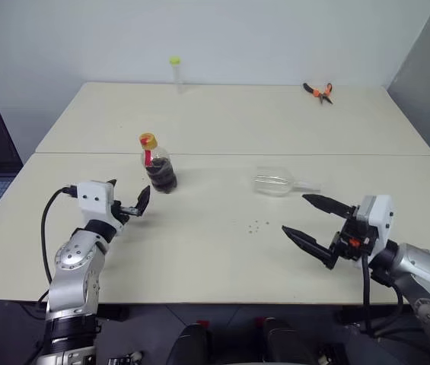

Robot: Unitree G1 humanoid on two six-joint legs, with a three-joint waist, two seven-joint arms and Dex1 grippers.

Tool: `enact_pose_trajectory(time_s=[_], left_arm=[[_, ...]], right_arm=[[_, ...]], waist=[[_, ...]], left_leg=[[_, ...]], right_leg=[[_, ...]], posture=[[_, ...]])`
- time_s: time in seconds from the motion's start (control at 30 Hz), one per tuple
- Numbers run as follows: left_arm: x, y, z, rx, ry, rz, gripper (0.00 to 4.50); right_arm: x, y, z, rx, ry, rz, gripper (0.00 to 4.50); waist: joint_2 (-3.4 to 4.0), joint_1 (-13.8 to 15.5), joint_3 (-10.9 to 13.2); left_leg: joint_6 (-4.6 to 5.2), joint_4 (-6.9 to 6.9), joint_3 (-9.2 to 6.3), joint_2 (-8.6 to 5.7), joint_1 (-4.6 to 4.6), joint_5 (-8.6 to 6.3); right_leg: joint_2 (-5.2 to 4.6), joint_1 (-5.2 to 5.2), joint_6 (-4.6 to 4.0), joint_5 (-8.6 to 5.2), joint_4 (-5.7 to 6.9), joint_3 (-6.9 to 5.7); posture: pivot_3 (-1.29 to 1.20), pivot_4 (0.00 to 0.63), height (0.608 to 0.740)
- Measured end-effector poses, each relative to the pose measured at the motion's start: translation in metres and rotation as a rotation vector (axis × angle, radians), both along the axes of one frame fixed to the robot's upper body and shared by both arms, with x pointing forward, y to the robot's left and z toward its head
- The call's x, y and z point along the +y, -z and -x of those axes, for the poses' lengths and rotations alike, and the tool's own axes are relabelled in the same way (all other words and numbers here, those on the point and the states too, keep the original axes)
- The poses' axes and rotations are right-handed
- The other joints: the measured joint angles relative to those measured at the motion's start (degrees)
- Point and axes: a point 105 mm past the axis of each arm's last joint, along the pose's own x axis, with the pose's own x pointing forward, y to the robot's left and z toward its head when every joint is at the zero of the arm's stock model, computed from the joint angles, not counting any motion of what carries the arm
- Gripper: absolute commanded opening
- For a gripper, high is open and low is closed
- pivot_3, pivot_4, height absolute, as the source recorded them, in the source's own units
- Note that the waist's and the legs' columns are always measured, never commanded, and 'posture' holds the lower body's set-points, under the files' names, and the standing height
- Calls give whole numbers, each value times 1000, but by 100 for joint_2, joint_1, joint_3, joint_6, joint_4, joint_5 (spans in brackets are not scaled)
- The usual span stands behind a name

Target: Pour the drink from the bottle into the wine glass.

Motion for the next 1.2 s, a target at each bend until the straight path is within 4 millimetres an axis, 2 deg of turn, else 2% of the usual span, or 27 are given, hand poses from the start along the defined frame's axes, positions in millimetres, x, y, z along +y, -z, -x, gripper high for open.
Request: enact_pose_trajectory(time_s=[0.23,0.47,0.67,1.1,1.2], left_arm=[[-14,14,-17,56,47,5,4492],[-19,3,-40,7,93,15,4492],[-30,11,-52,48,183,3,4492],[-42,4,-76,33,235,-1,4492],[-44,3,-77,25,250,5,3897]], right_arm=[[15,-1,-8,1,-42,-30,4500],[24,-4,-8,-3,-84,-31,4500],[30,-4,-6,-1,-123,-26,4500],[37,-11,-8,-18,-148,-27,4500],[38,-13,-9,-25,-149,-29,4500]], waist=[[-1,-1,1],[-2,-1,1],[-2,-4,1],[-4,-6,2],[-4,-7,2]], left_leg=[[0,2,-2,-2,-3,0],[0,2,-4,-3,-3,0],[0,3,-6,-4,-4,0],[0,4,-7,-5,-6,0],[0,5,-9,-5,-6,0]], right_leg=[[-2,-1,0,0,-1,-2],[-1,-2,0,1,1,-3],[-1,-3,0,1,3,-5],[-1,-5,0,1,4,-7],[-1,-5,0,1,6,-7]], posture=[[0,150,740],[0,150,740],[0,150,740],[0,150,740],[0,150,740]])
